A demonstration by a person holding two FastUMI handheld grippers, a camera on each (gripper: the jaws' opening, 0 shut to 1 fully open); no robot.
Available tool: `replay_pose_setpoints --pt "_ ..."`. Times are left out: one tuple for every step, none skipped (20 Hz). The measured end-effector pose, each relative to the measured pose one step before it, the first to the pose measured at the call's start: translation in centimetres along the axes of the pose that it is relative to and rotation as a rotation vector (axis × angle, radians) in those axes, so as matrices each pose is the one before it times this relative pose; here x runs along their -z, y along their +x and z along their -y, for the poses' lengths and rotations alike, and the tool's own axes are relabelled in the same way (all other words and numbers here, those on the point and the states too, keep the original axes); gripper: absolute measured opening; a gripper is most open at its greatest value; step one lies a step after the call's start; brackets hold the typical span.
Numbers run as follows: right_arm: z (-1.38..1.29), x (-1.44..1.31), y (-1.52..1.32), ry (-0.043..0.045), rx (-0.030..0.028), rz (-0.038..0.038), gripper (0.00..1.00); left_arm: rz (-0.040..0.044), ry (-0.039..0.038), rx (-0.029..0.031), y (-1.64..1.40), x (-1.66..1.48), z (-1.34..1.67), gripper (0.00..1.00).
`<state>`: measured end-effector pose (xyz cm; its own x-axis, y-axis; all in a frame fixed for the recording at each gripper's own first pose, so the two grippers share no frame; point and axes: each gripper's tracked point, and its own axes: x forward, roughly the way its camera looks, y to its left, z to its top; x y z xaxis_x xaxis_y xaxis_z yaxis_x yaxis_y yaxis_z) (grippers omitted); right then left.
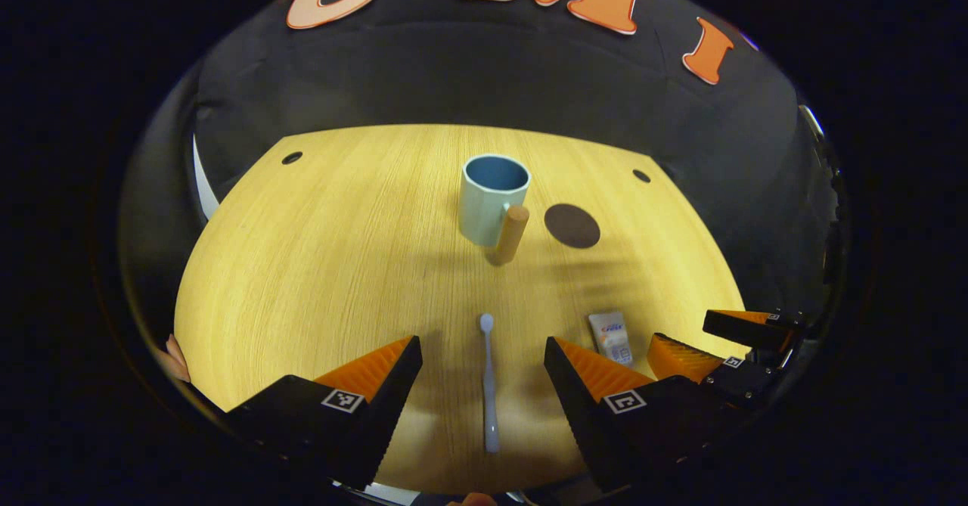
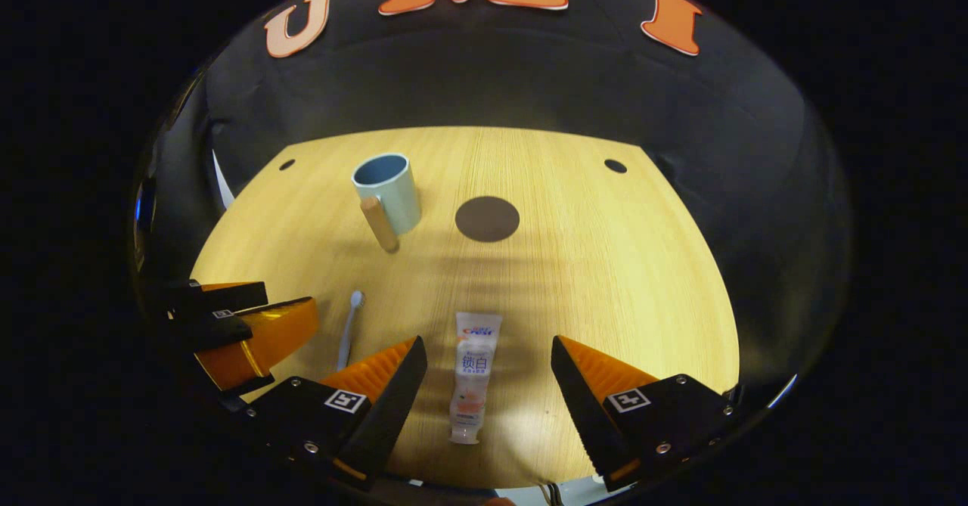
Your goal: Put the toothbrush and toothpaste on the desktop into the cup, then pick up the cup and place it on the coaster on the desktop.
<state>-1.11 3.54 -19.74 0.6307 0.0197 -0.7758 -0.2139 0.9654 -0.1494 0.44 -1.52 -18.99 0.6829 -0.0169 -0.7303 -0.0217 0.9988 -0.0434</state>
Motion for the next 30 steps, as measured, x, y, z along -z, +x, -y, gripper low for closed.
replay_pose_setpoints --pt "0.066 0.597 0.65 -0.0014 0.00262 -0.02714 1.0 -0.03621 0.00084 -0.00118 0.417 0.386 0.013 0.99" --pt "0.065 0.326 0.567 -0.00039 0.00144 -0.02426 1.0 -0.03475 -0.00509 -0.00182 0.797 0.654 -0.016 0.99" --pt "0.069 0.433 0.429 0.00036 -0.00307 -0.02364 1.0 -0.03721 -0.00199 -0.00242 0.641 0.468 0.028 0.99" --pt "0.053 0.404 0.298 -0.00109 -0.00267 -0.02607 1.0 -0.03204 -0.00013 -0.00388 0.702 0.518 -0.104 0.99" --pt "-0.125 0.451 0.391 -0.00292 -0.00278 -0.02426 1.0 -0.03118 0.00272 -0.00325 0.48 0.49 -0.065 0.99" --pt "-0.119 0.289 0.406 -0.00406 -0.00381 -0.02084 1.0 -0.03123 0.00684 0.0001 0.528 0.414 -0.063 0.99" --pt "-0.27 0.439 0.471 -0.00545 -0.00157 -0.02185 1.0 -0.02705 0.00449 -0.00414 0.501 0.255 -0.095 0.99" --pt "-0.178 0.302 0.39 -0.00329 -0.00471 -0.01678 1.0 -0.02591 0.00386 0.00016 0.459 0.152 -0.033 0.99" --pt "-0.121 0.231 0.237 -0.00055 -0.00482 -0.01663 1.0 -0.02051 -0.00166 -0.00094 0.389 -0.012 -0.054 0.99" --pt "-0.045 0.124 0.171 0.0006 -0.00469 -0.01511 1.0 -0.01782 -0.00391 0.00112 0.343 -0.149 -0.012 0.99" --pt "-0.079 0.149 0.195 0.00176 -0.00215 -0.01205 1.0 -0.01546 -0.00658 0.00007 0.293 -0.293 -0.016 0.99" --pt "-0.064 0.087 0.248 0.00137 -0.00298 -0.00969 1.0 -0.01247 -0.00743 0.00183 0.278 -0.453 0.038 0.99" --pt "-0.152 0.278 0.368 -0.00026 -0.00206 -0.01085 1.0 -0.01275 -0.00601 0.00043 0.261 -0.559 0.041 0.99" --pt "-0.06 0.201 0.299 -0.00283 -0.00231 -0.01405 1.0 -0.01014 -0.004 0.0019 -0.499 1.598 -0.405 0.99" --pt "-0.085 0.211 0.186 -0.00207 -0.00236 -0.01329 0.99 -0.01138 -0.00173 0.00493 0.244 -0.231 0.519 0.99" --pt "-0.126 0.15 0.224 -0.00088 -0.00311 -0.01101 1.0 -0.01091 -0.00187 0.00462 0.527 -0.732 0.437 0.99" --pt "-0.165 0.127 0.021 0.00066 -0.00565 -0.00919 1.0 -0.00519 0.00144 0.00565 0.197 -0.081 0.307 0.99" --pt "-0.118 0.133 0.181 -0.00186 -0.00379 -0.00937 1.0 -0.00757 0.0037 0.00026 0.025 0.039 0.232 0.98" --pt "-0.179 0.301 0.325 -0.00305 -0.00342 -0.00746 0.99 -0.00338 0.005 -0.00056 0.166 -0.117 0.187 0.97" --pt "0.006 0.159 0.246 -0.00065 0.00488 -0.00986 0.99 -0.00734 0.00346 -0.00053 0.032 0.094 0.221 0.94" --pt "0.026 0.305 0.171 -0.00258 0.00503 -0.0069 0.97 -0.0072 0.00113 0.00102 -0.024 -0.007 0.303 0.92" --pt "0.021 0.052 0.054 0.00005 0.00189 -0.00279 0.97 -0.00857 -0.0012 0.00436 0.004 0.16 0.194 0.89" --pt "0.058 0.081 0.144 0.00164 0.00179 -0.00238 0.96 0.00025 0.00612 -0.00527 -0.17 -0.054 -0.051 0.87" --pt "0.097 0.044 0.105 0.00051 0.00228 -0.00196 0.95 0.00465 0.01146 -0.00384 0.259 -0.285 0.069 0.86" --pt "0.06 0.151 0.15 0.00007 0.00445 -0.00206 0.9 -0.00081 0.00828 -0.01007 0.141 -0.275 -0.016 0.85" --pt "0.066 -0.065 0.111 0.00052 0.00243 -0.00184 0.94 -0.00153 0.00689 -0.00508 0.134 -0.397 0.018 0.84" --pt "0.128 0.077 0.125 0.00222 0.00257 0.00038 0.92 0.00231 0.00393 -0.00301 -0.143 -0.335 0.008 0.83" --pt "0.035 -0.05 0.039 0.00073 0.00075 -0.00252 0.91 -0.00104 0.00145 -0.00316 -0.01 0.396 -0.197 0.8" --pt "0.022 0.116 0.048 0.00032 0.00209 -0.00136 0.88 0.00171 0.00484 -0.00996 0.08 0.032 0.053 0.75" --pt "0.066 0.078 0.141 -0.00131 0.00217 -0.00332 0.85 0.00403 0.00705 -0.00847 0.212 -0.211 -0.2 0.65"
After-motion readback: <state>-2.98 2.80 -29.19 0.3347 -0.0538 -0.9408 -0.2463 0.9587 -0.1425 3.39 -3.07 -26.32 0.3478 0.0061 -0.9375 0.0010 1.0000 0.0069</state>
